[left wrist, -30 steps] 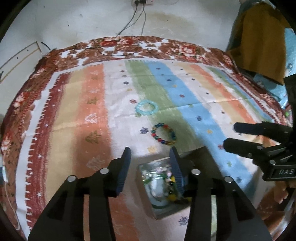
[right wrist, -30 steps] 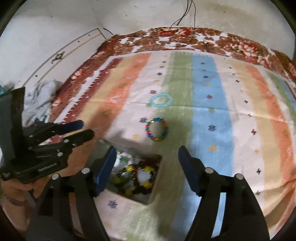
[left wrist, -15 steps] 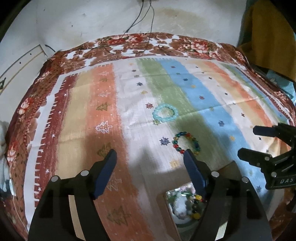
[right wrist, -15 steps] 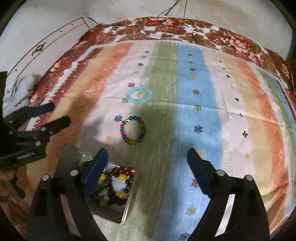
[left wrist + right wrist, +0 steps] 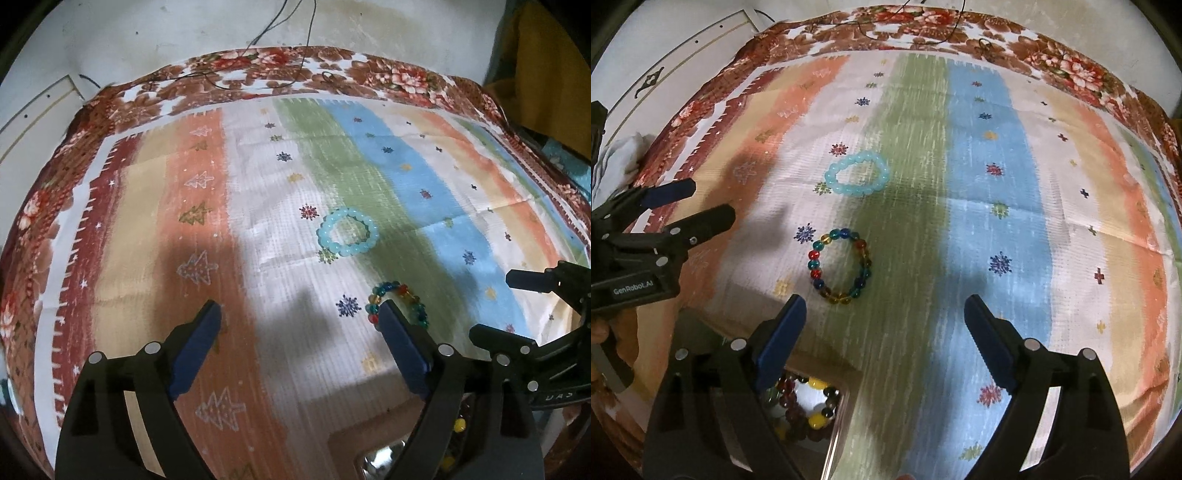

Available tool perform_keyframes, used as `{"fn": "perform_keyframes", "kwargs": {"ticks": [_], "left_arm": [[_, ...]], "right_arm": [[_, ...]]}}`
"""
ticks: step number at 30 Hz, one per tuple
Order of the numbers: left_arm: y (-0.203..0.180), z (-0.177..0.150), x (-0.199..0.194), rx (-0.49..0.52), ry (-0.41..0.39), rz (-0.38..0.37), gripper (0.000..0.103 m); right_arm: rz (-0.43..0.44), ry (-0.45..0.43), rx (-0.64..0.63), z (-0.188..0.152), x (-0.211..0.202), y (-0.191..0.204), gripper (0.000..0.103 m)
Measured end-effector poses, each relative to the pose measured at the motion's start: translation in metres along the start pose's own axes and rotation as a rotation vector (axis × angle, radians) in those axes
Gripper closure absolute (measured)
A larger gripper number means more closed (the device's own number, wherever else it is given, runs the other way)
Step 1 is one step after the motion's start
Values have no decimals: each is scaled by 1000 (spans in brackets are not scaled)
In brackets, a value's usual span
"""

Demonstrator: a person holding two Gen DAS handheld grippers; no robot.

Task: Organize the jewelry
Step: 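Move both open grippers toward the aqua and multicolour bead bracelets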

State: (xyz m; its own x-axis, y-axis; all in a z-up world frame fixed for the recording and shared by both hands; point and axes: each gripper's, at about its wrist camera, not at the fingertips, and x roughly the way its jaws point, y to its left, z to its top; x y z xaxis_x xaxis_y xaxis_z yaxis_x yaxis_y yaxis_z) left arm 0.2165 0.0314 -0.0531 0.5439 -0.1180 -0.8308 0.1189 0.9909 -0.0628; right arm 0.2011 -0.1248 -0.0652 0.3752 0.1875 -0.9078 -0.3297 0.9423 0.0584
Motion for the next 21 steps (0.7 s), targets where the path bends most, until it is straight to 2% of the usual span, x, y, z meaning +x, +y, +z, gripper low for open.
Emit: {"fn": "perform_keyframes", "kwargs": {"ticks": [10,21], "left_arm": [[9,21,37,0,49,-18,17],[-2,48,70,35,76,-47,17]], "right_arm": [[10,47,11,17,25,-8,16],[-11,98,-10,25,51,-13,16]]}}
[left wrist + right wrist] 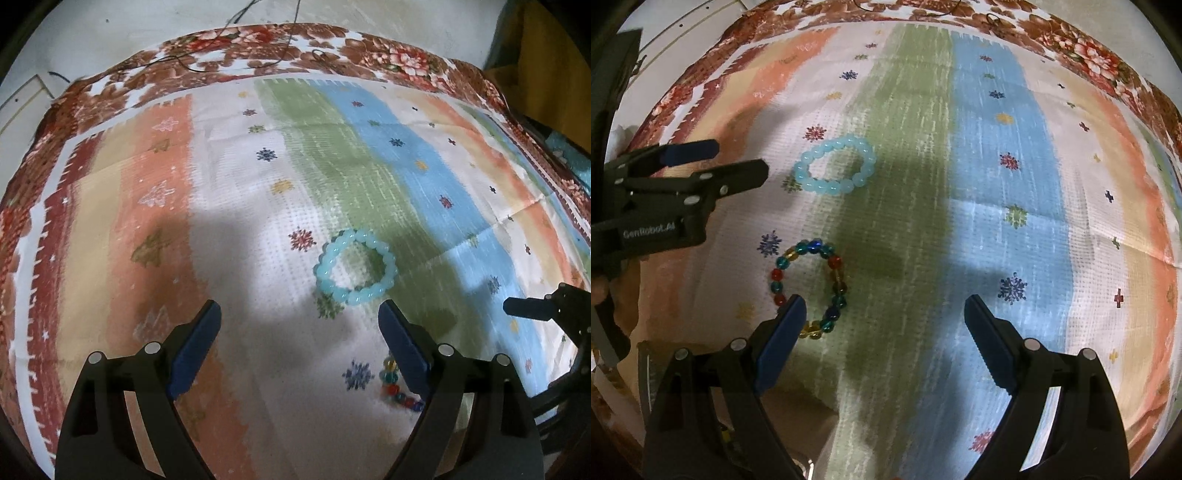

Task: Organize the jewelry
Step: 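Move both open grippers toward the aqua and multicolour bead bracelets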

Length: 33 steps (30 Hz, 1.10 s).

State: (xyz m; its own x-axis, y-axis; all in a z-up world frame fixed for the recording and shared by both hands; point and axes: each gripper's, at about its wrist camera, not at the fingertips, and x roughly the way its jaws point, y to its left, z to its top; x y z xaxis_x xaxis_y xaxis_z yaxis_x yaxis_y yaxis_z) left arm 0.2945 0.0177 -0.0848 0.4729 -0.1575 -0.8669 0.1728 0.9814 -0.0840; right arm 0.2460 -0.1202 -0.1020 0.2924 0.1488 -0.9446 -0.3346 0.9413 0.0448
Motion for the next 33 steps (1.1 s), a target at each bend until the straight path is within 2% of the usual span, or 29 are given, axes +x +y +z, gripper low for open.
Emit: {"fn": "perform_keyframes", "kwargs": {"ticks": [11,21,23,25,27,33], "left_arm": [[-5,16,34,31,42,-19,17],[-2,13,53,34,65,-30,18],[-1,12,53,33,62,-30,20],[0,12,55,35,65,-6,31],[1,11,56,52,65,15,37],[2,10,56,73,63,32,42]], "right_arm": [[-39,38,-11,3,20,-2,17],[-32,45,-7,2,27,1,17],[-41,54,-19,2,30,3,17],[-43,58,-23,2,31,4,17],[-41,60,-22,2,32,4,17],[-38,60,-20,0,33,4,18]]}}
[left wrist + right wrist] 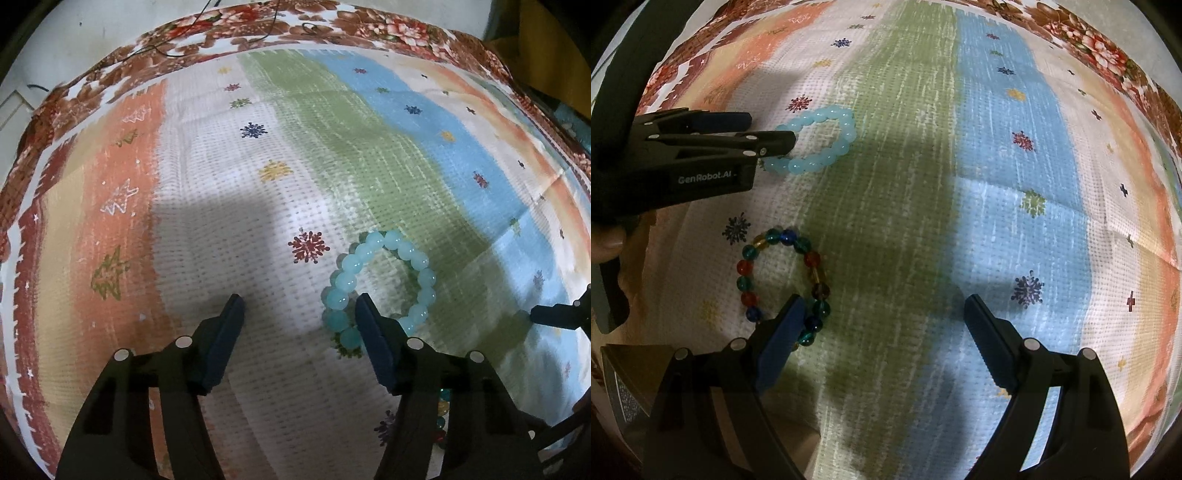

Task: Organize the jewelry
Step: 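Grasp the multicolour bead bracelet with the right gripper while the left grasps the aqua bracelet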

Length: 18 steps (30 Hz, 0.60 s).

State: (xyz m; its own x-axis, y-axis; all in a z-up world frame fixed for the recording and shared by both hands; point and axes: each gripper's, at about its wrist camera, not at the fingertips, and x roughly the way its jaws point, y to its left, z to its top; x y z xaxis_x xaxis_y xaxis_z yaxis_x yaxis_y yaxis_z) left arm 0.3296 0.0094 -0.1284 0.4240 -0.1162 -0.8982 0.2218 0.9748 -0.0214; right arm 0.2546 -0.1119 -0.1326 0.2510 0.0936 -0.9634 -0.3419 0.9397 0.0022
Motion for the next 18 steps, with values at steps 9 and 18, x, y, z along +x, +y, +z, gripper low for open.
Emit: {"fn": "perform_keyframes", "kwargs": {"ticks": [9,18], "left_arm": [[6,-3,-1,2,-5,14,59],[10,-4,-1,3,-8,30,71]], "right_arm": [[17,-3,-7,-1,-2,0,40],[51,0,-15,-2,-5,-1,64]]}}
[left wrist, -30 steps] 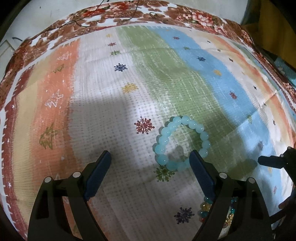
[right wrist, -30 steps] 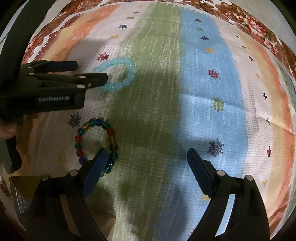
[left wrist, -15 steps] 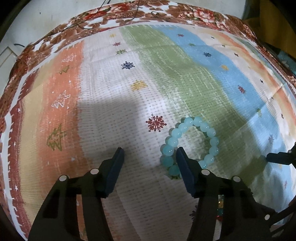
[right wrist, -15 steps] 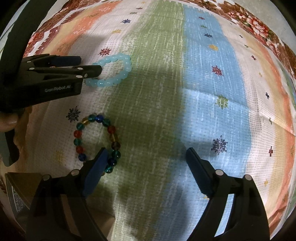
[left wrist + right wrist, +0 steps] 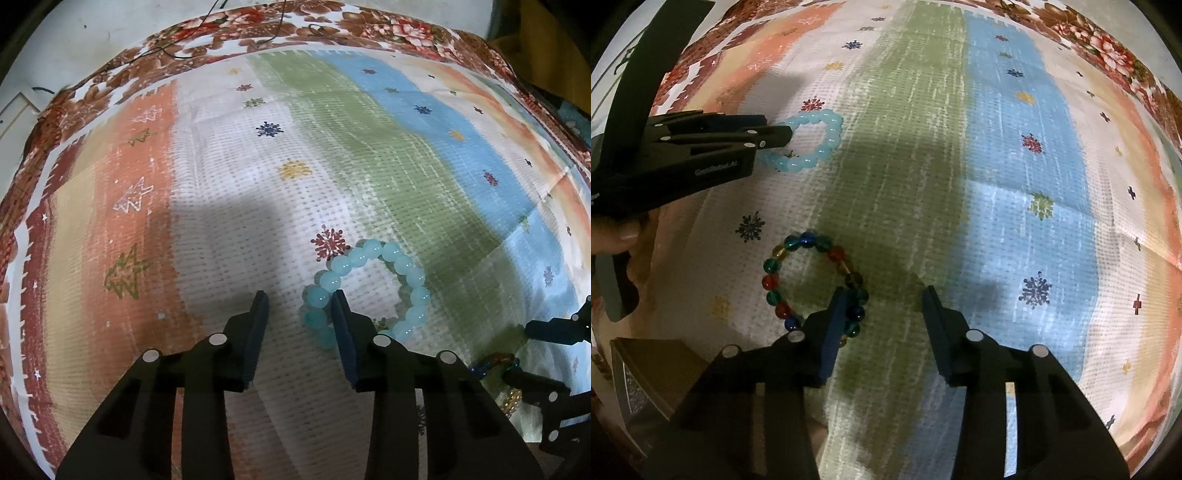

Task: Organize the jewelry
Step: 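Grasp the multicolour bead bracelet with the right gripper while the left grasps the aqua bracelet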

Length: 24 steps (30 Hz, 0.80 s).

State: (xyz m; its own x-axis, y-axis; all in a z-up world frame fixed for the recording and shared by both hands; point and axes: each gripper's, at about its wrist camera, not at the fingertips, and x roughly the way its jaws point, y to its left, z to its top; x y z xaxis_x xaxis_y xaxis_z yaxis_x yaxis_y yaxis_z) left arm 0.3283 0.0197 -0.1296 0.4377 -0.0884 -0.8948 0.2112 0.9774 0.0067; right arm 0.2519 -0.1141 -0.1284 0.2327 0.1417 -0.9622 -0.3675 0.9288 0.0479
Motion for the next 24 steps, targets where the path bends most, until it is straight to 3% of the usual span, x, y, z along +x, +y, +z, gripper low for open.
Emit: {"fn": "perform_keyframes", "kwargs": {"ticks": [2,6,9,24], "left_arm": [[1,0,0,-2,0,3,73],[3,-1,0,-4,-1,14,89],[4,-2,0,-5,-1,14,91],[18,-15,-27,-92,-22,26,92]], "right_arm": [[7,0,3,0,0,0,66],[24,4,-10,1,0,3,85],[30,4,-24,1,0,6,90],[62,-44,-52,4,-19,14,92]]}}
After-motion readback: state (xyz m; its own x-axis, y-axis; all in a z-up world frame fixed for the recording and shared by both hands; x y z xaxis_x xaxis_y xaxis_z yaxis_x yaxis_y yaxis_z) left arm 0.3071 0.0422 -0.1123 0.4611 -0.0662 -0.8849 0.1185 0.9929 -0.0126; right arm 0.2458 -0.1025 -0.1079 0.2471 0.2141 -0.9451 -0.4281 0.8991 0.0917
